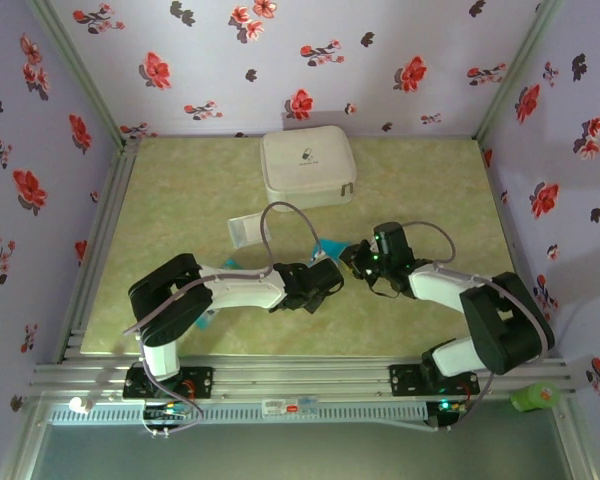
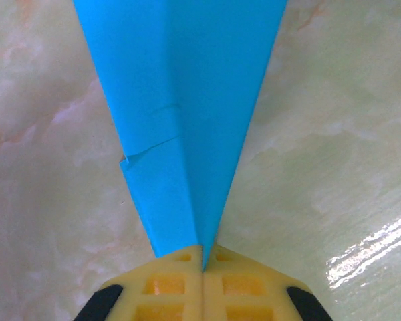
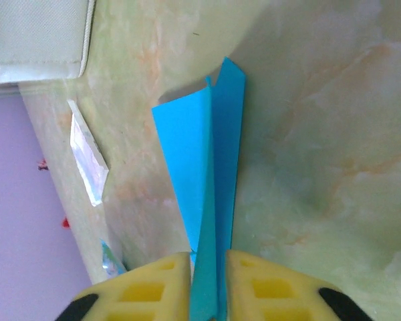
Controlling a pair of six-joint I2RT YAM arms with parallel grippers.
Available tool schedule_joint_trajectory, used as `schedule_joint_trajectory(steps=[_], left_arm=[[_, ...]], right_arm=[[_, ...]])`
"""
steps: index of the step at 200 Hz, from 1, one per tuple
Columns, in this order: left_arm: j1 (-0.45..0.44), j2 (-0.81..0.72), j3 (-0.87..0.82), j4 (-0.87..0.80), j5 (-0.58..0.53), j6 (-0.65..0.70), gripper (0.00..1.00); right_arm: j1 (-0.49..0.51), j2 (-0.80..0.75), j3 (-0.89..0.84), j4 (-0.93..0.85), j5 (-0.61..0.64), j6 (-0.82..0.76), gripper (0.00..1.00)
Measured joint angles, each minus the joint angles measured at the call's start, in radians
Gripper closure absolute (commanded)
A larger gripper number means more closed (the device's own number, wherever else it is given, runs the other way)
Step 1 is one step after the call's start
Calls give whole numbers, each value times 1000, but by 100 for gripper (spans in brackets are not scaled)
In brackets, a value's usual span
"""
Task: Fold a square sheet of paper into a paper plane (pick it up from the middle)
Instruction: Fold the wing for the fifth time at the center of the table.
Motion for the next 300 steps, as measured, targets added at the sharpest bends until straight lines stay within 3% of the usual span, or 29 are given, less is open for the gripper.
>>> schedule_joint_trajectory(steps=[37, 98, 211, 254, 300], left_arm=[[13, -10, -16, 31, 30, -27, 100], [92, -77, -116, 159, 186, -111, 100], [192, -98, -251, 397, 440, -231, 100], [233, -98, -281, 470, 557, -276, 100], [271, -98, -335, 559, 653, -337, 100]], right_arm=[[2, -117, 26, -138, 80, -67, 66], [-10, -296, 18, -249, 188, -105, 63], [-10, -262, -1, -221, 167, -107, 63], [-2, -168, -2, -150, 95, -111, 69], [46, -69, 2, -105, 39, -144, 89]])
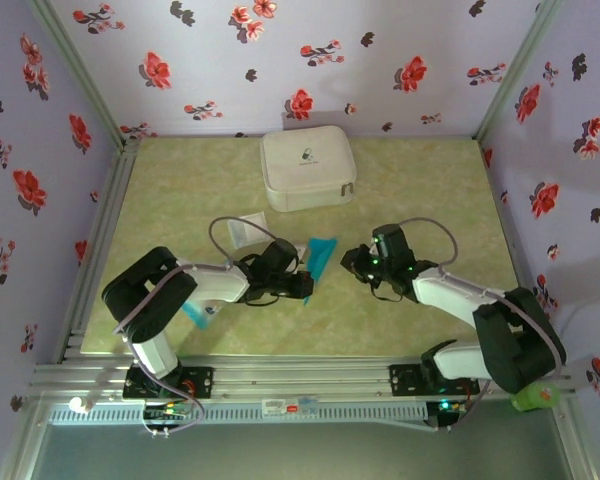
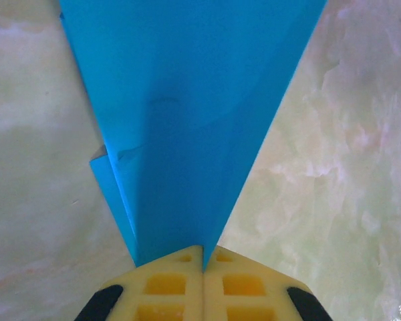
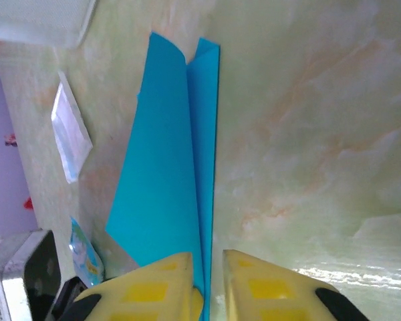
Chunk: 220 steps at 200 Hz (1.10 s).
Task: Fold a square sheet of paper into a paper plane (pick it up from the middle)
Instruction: Fold the wing for the fifth time at the center of the table.
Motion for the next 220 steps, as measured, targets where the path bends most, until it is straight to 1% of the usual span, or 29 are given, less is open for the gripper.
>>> schedule_joint_trajectory(steps=[16, 37, 74, 116, 176, 220], left_arm=[[12, 1, -21, 35, 27, -25, 100], [25, 6, -40, 78, 57, -51, 100], [40, 16, -69, 150, 96, -89, 100], [53, 17, -92, 192, 126, -108, 100], [78, 17, -115, 220, 185, -107, 100], [96, 20, -122, 225, 231, -106, 100]], right_arm=[[15, 32, 5, 27, -22, -12, 93], [37, 75, 20, 64, -49, -19, 95], [76, 150, 59, 135, -97, -28, 97], [88, 237, 99, 210, -159, -29, 97], [89, 306, 138, 245, -179, -37, 97], [89, 320, 140, 243, -170, -38, 97]])
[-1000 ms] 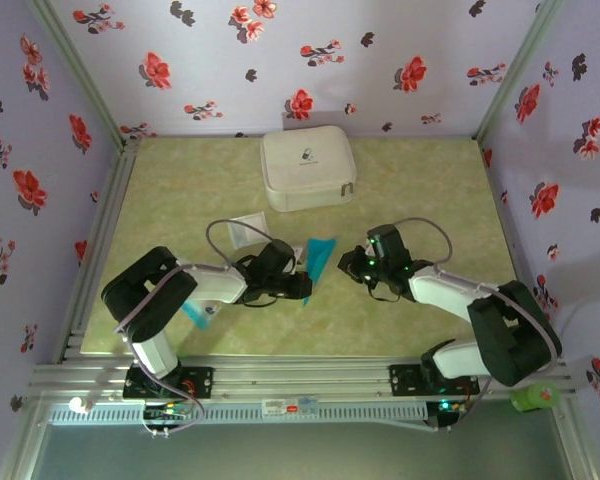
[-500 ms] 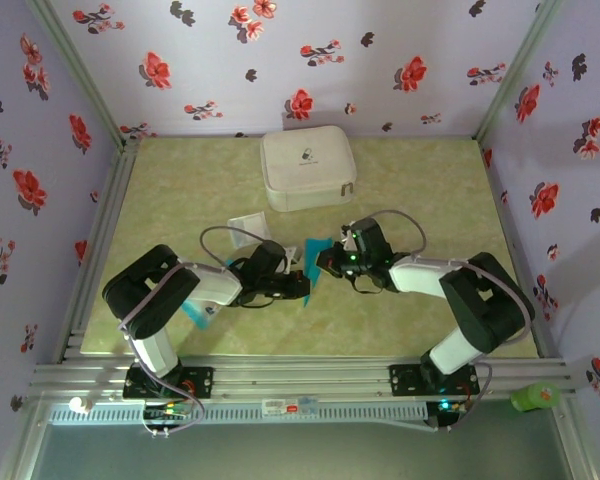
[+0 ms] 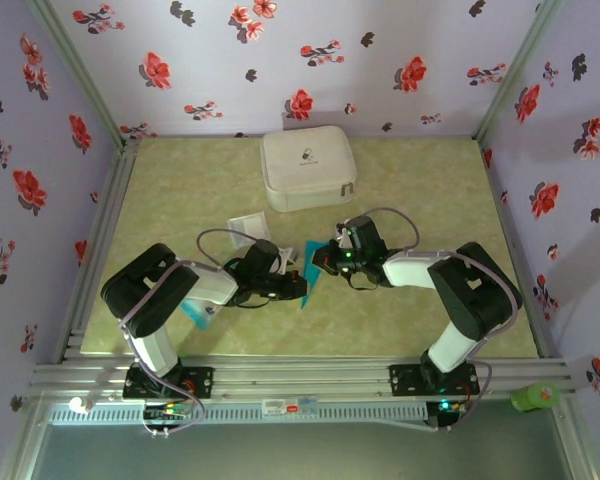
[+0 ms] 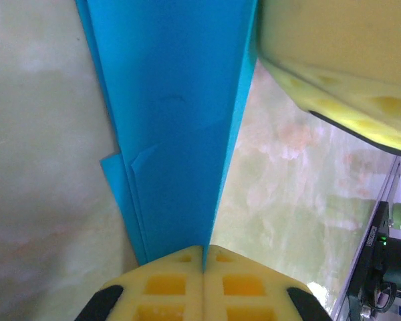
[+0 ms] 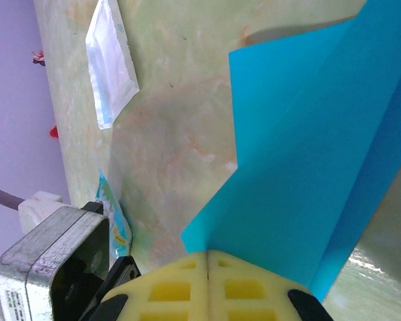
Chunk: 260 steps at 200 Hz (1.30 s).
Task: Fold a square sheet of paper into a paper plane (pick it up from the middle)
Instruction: Fold the wing for the fifth time at the center of the table.
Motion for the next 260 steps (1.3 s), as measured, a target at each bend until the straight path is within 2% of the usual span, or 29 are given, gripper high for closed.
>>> schedule_joint_trajectory(steps=[136, 260], left_arm=[[27, 20, 3, 7, 82, 26, 99], [27, 21, 12, -16, 86, 41, 96]], right_arm=[[0, 47, 0, 0, 28, -7, 97], [0, 68, -3, 8, 56, -7, 97]])
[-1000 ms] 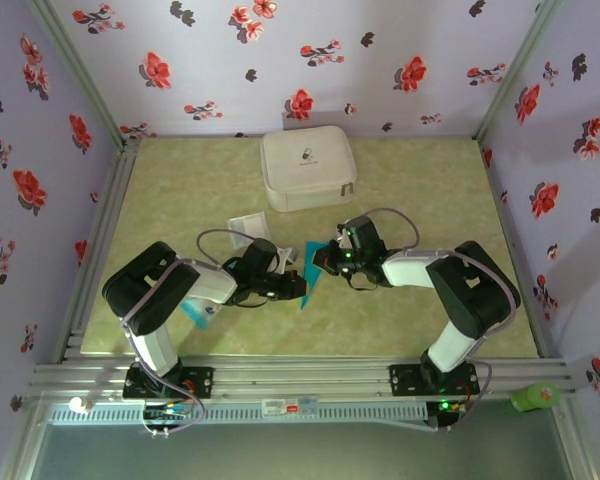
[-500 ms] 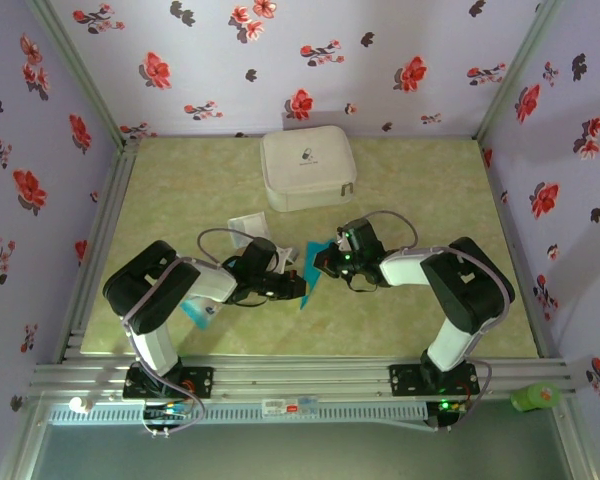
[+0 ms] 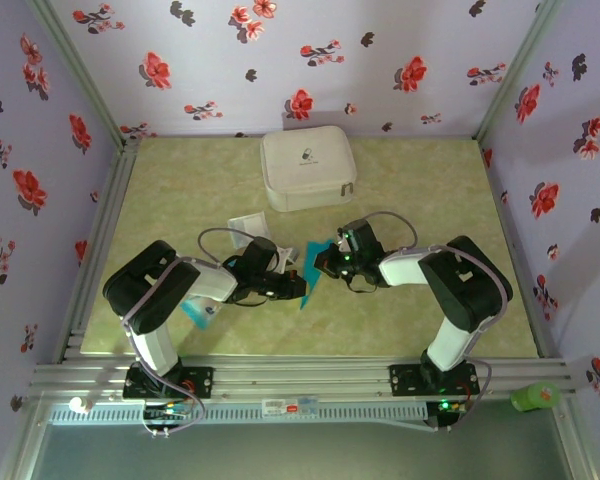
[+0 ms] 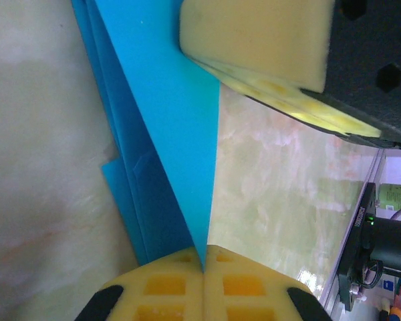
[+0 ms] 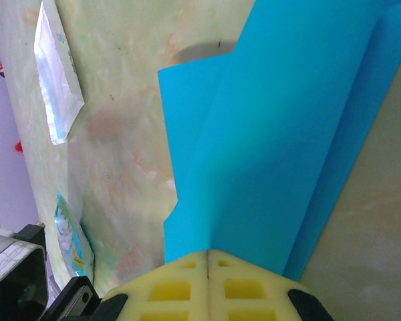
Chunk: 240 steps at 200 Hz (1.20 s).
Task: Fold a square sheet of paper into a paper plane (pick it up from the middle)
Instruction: Fold the wing for the fifth time at the center of the table.
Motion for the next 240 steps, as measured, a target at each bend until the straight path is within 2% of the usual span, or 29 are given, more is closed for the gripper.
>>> schedule_joint_trajectory(steps=[43, 90, 139, 240], left_arm=[[0, 0, 1, -1, 1, 0, 93], [3, 0, 5, -2, 23, 5, 84], [2, -22, 4, -29, 26, 8, 81], [2, -63, -15, -85, 26, 7, 89]], right_arm=[[-2, 11, -6, 18, 11, 0, 98], [-2, 16, -26, 38, 22, 4, 98], [-2, 18, -35, 61, 25, 11, 97], [-2, 22, -37, 68, 17, 12, 97]])
